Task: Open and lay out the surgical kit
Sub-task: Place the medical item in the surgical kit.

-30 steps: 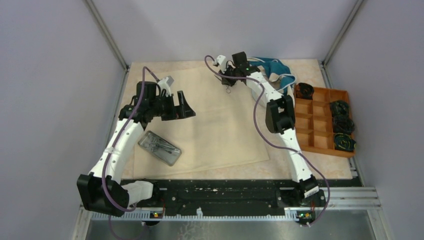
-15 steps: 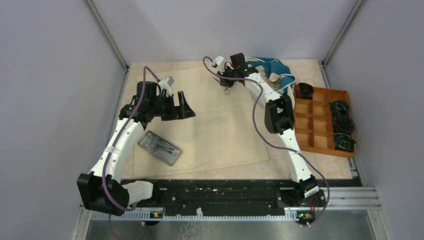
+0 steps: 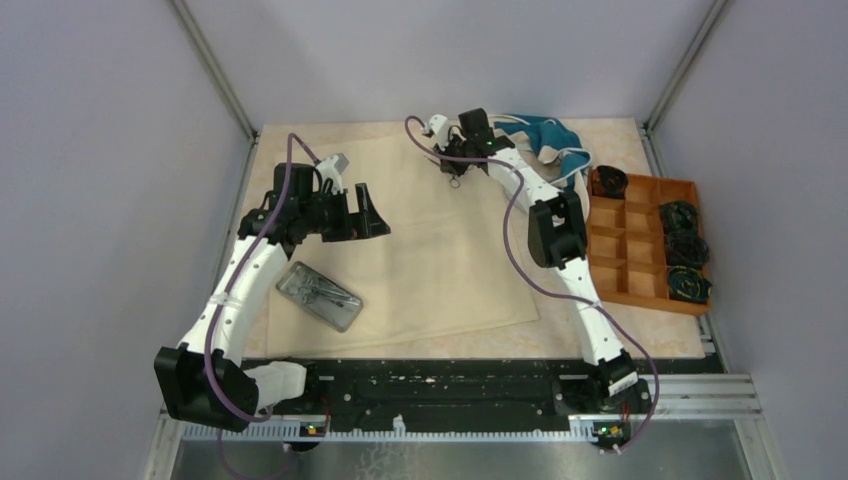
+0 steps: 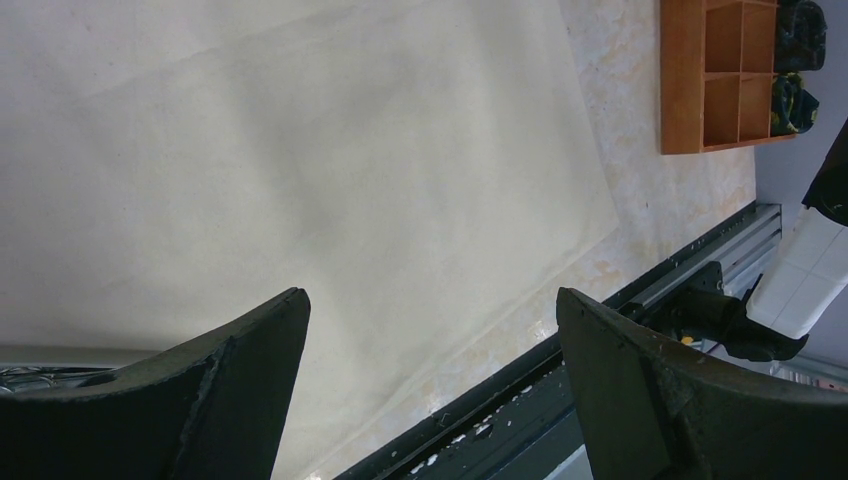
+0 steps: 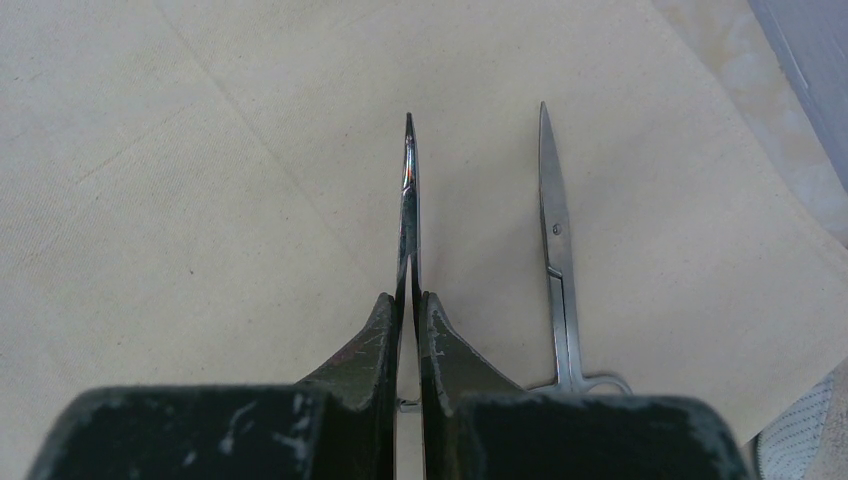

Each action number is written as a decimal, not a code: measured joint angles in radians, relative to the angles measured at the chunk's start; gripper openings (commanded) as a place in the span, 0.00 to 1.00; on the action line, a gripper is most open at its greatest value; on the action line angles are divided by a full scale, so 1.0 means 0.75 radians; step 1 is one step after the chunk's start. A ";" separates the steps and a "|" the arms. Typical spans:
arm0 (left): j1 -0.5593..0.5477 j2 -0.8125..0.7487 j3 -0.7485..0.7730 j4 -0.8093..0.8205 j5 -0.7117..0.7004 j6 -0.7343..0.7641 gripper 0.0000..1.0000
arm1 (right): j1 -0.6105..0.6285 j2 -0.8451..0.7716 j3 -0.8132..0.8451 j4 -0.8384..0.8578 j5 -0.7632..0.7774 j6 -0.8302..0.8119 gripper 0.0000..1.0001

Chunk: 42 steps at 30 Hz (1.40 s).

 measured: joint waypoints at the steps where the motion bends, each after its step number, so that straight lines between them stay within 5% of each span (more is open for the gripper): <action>1: 0.000 0.000 0.000 0.000 -0.001 0.000 0.99 | 0.000 0.001 -0.001 0.002 0.000 0.002 0.03; 8: 0.000 0.000 0.000 0.000 -0.004 0.001 0.99 | 0.000 0.014 -0.003 0.023 -0.001 0.010 0.15; 14: 0.000 0.000 0.000 0.000 -0.006 0.001 0.99 | 0.001 0.033 -0.010 0.050 0.009 0.011 0.41; 21: 0.000 -0.007 0.000 0.000 -0.028 -0.006 0.99 | 0.009 0.030 -0.010 0.077 0.091 0.062 0.58; 25: -0.001 -0.010 0.000 -0.010 -0.122 -0.066 0.99 | 0.032 -0.039 -0.064 0.050 0.206 0.202 0.79; 28: 0.000 -0.009 0.000 -0.064 -0.246 -0.147 0.98 | 0.059 -0.172 -0.151 -0.017 0.247 0.360 0.98; 34: 0.005 0.009 -0.048 -0.243 -0.579 -0.367 0.81 | 0.136 -0.732 -0.625 -0.061 0.227 0.581 0.99; 42: 0.063 0.085 -0.181 -0.446 -0.829 -0.706 0.74 | 0.212 -1.363 -1.163 -0.137 0.154 0.756 0.99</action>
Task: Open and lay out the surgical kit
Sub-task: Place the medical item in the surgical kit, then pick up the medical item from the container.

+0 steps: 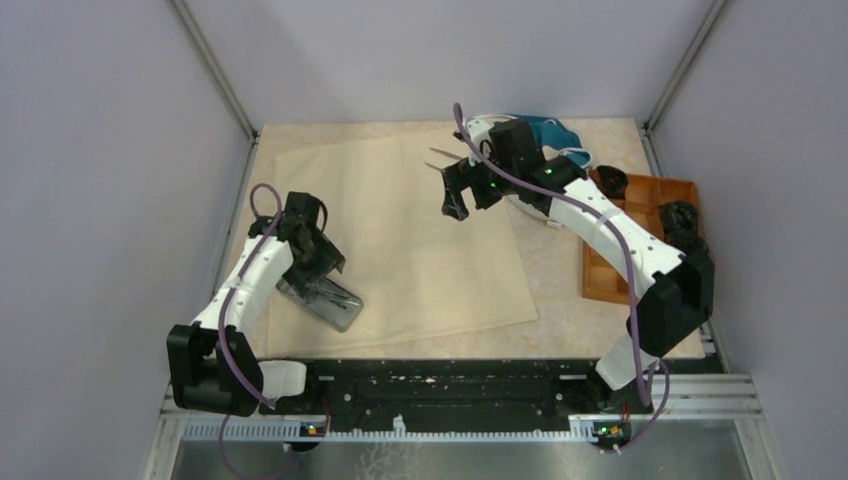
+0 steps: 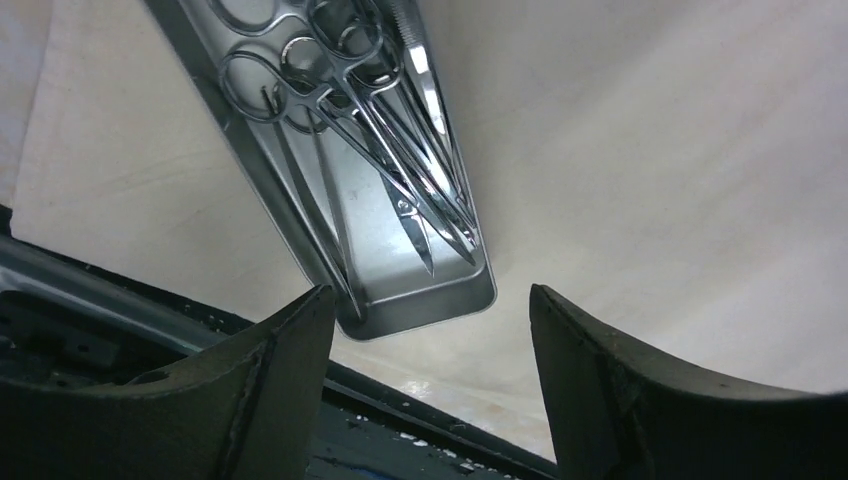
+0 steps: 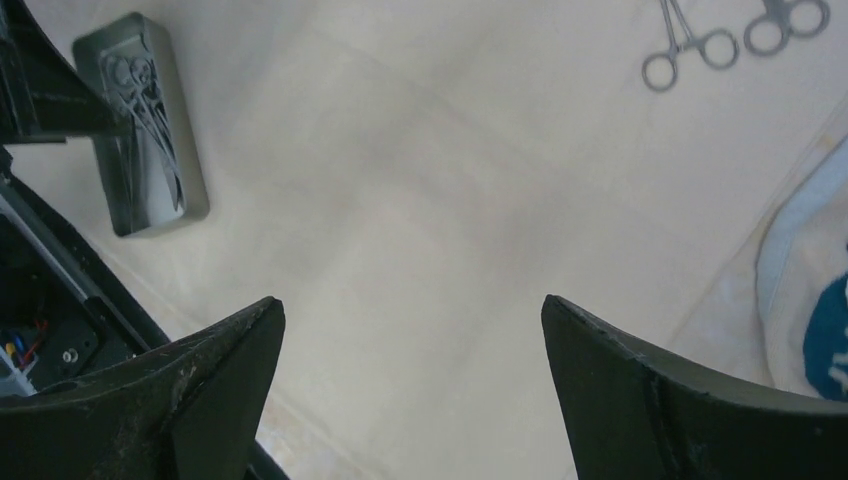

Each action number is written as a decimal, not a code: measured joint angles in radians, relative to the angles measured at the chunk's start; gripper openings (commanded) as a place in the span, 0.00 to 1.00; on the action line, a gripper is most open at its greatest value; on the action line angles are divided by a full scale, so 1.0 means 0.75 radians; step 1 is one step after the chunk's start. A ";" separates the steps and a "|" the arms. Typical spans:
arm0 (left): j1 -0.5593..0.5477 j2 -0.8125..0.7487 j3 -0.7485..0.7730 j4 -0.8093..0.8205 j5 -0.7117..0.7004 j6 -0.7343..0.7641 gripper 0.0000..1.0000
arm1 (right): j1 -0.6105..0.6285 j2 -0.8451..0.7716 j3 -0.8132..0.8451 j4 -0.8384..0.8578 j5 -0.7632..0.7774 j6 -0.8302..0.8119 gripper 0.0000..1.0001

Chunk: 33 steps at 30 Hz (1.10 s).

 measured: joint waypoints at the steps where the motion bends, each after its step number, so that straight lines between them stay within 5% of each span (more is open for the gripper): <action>1: 0.016 0.002 -0.003 -0.001 -0.010 -0.030 0.69 | -0.003 -0.034 -0.030 -0.023 0.010 0.009 0.99; 4: 0.097 0.023 -0.014 -0.001 -0.030 -0.139 0.51 | -0.012 -0.146 -0.170 -0.056 0.087 0.040 0.99; 10: 0.260 0.105 -0.086 0.009 -0.002 -0.321 0.50 | -0.069 -0.467 -0.497 -0.012 0.279 0.153 0.99; 15: 0.270 0.161 -0.112 0.084 0.001 -0.405 0.50 | -0.168 -0.636 -0.547 0.064 0.269 0.188 0.99; 25: 0.273 0.215 -0.227 0.267 0.065 -0.453 0.42 | -0.166 -0.638 -0.547 0.095 0.245 0.186 0.99; 33: 0.274 0.250 -0.246 0.320 0.090 -0.463 0.27 | -0.166 -0.593 -0.547 0.100 0.239 0.185 0.98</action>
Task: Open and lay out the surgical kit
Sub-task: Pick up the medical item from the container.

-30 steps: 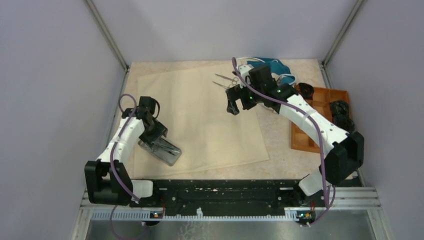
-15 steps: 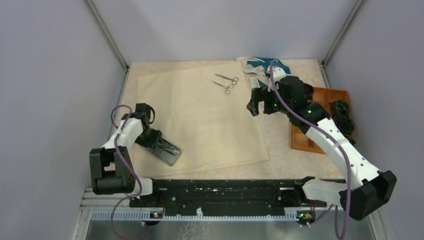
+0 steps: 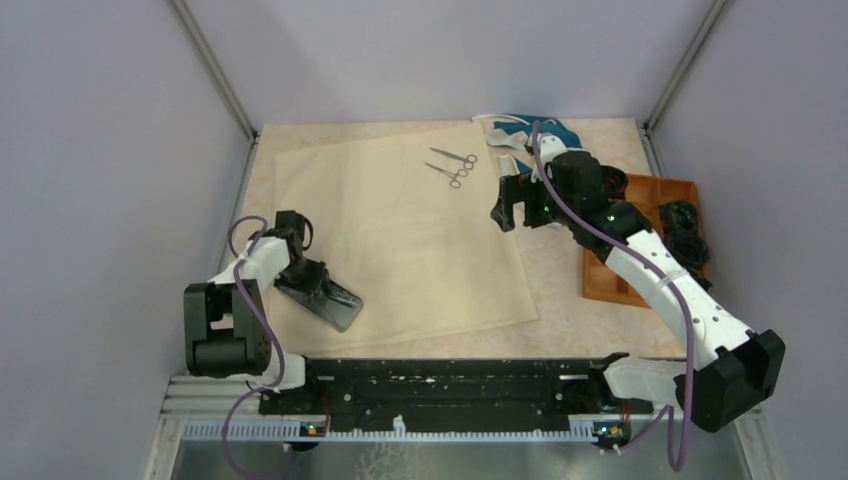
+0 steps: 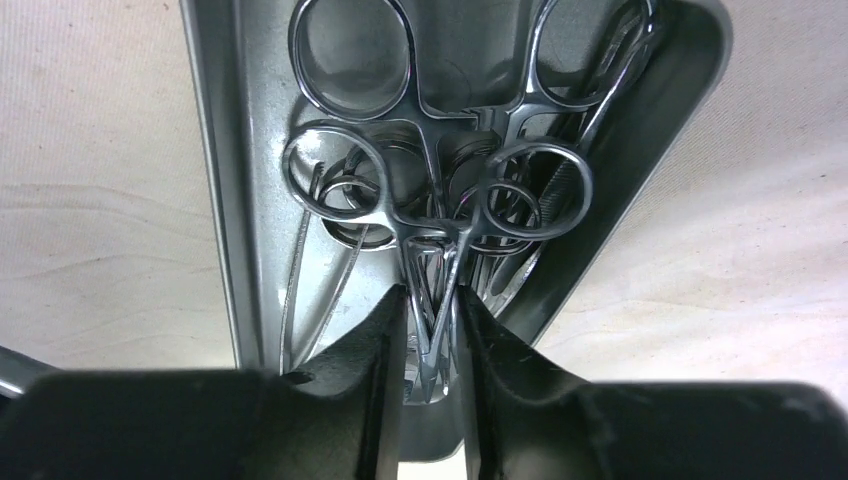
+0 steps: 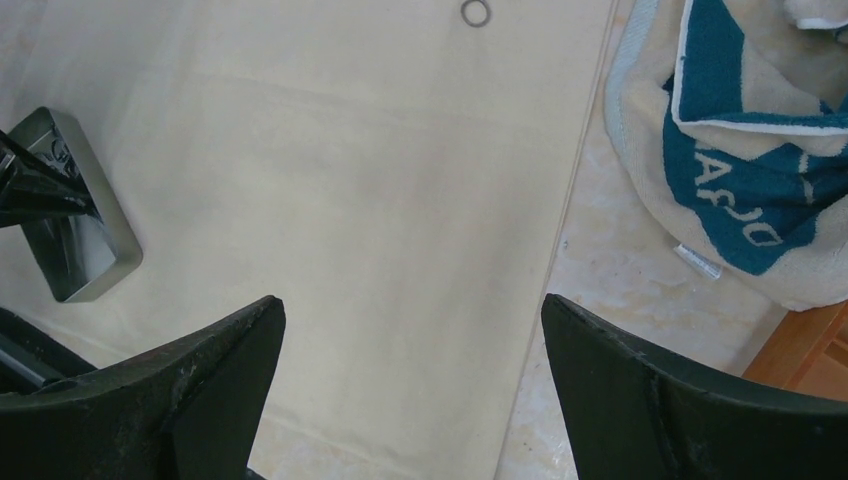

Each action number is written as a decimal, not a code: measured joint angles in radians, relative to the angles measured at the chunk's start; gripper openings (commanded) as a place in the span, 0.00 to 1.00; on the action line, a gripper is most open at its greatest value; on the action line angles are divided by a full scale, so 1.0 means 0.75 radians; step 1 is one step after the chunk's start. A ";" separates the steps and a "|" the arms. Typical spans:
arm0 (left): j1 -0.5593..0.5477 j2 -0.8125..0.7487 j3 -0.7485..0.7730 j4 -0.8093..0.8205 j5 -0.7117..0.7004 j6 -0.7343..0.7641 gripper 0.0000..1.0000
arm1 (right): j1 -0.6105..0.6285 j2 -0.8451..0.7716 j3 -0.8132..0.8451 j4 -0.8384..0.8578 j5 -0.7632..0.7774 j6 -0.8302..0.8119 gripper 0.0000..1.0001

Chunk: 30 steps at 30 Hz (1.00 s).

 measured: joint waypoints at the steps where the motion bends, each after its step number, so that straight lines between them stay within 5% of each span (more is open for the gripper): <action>1: 0.000 0.000 0.000 0.003 0.005 -0.005 0.24 | 0.000 0.005 0.000 0.000 -0.001 0.000 0.98; 19: 0.000 -0.258 0.014 -0.190 -0.012 0.009 0.00 | 0.000 0.040 0.002 0.006 -0.062 0.001 0.99; 30: 0.002 -0.453 0.172 -0.246 0.108 0.258 0.00 | 0.006 0.051 -0.037 0.104 -0.196 -0.021 0.98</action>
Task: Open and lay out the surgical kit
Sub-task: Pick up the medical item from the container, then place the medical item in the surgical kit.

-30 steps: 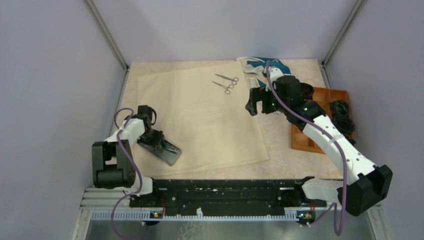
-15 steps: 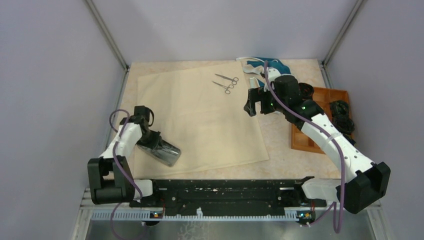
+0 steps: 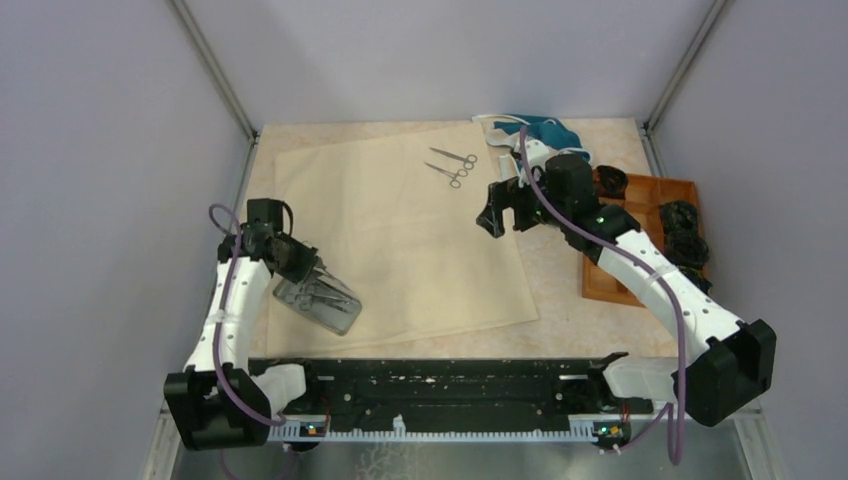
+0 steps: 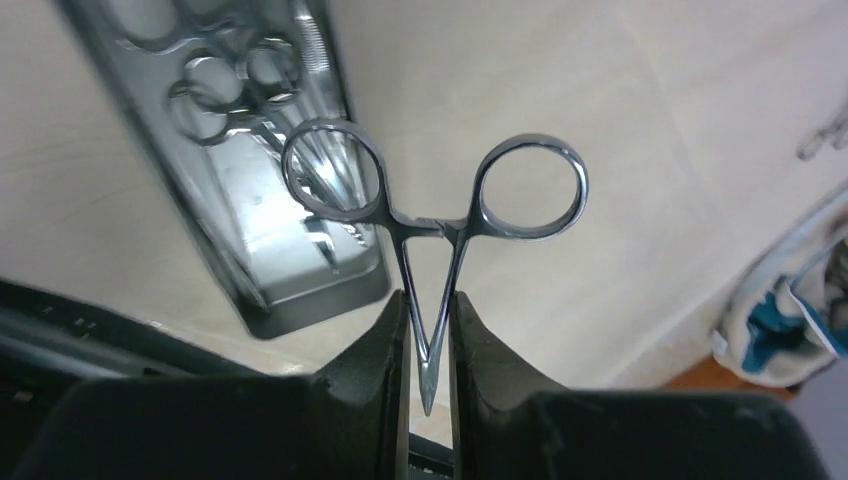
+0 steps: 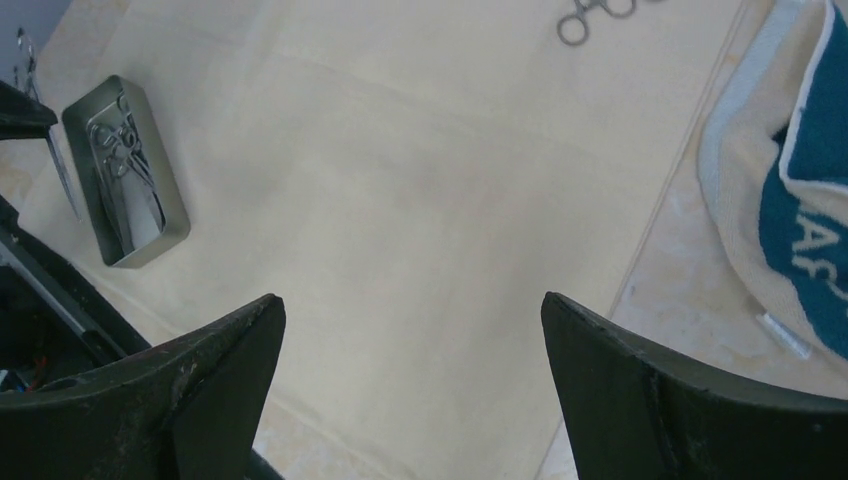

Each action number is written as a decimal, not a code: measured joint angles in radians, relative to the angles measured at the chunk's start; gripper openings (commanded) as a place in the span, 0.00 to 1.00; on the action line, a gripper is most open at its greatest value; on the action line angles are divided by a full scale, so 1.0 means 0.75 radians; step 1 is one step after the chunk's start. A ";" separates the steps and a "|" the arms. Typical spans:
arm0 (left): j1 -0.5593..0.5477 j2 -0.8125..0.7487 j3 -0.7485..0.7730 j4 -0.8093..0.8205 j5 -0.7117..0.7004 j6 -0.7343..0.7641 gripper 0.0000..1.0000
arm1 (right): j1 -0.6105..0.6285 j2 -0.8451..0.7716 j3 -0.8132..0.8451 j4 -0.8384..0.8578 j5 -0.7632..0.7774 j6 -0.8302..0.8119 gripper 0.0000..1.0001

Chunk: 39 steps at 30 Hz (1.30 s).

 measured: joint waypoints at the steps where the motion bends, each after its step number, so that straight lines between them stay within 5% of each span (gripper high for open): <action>1: 0.000 -0.009 0.007 0.011 0.041 0.022 0.00 | 0.009 -0.005 -0.020 0.036 -0.009 -0.016 0.97; 10: -0.026 0.028 0.002 0.393 0.902 0.127 0.00 | 0.193 -0.310 -0.539 0.519 -0.321 -0.598 0.89; 13: -0.076 0.069 -0.017 0.477 1.130 0.096 0.00 | 0.234 -0.316 -0.588 0.670 -0.427 -0.778 0.98; 17: -0.202 0.107 -0.021 0.541 1.359 0.072 0.00 | 0.347 -0.250 -0.594 0.840 -0.424 -0.963 0.98; 24: -0.309 0.119 -0.021 0.568 1.519 0.063 0.00 | 0.459 -0.112 -0.587 0.994 -0.574 -1.265 0.71; 39: -0.370 0.171 -0.021 0.663 1.616 -0.021 0.00 | 0.582 0.032 -0.466 1.018 -0.745 -1.672 0.51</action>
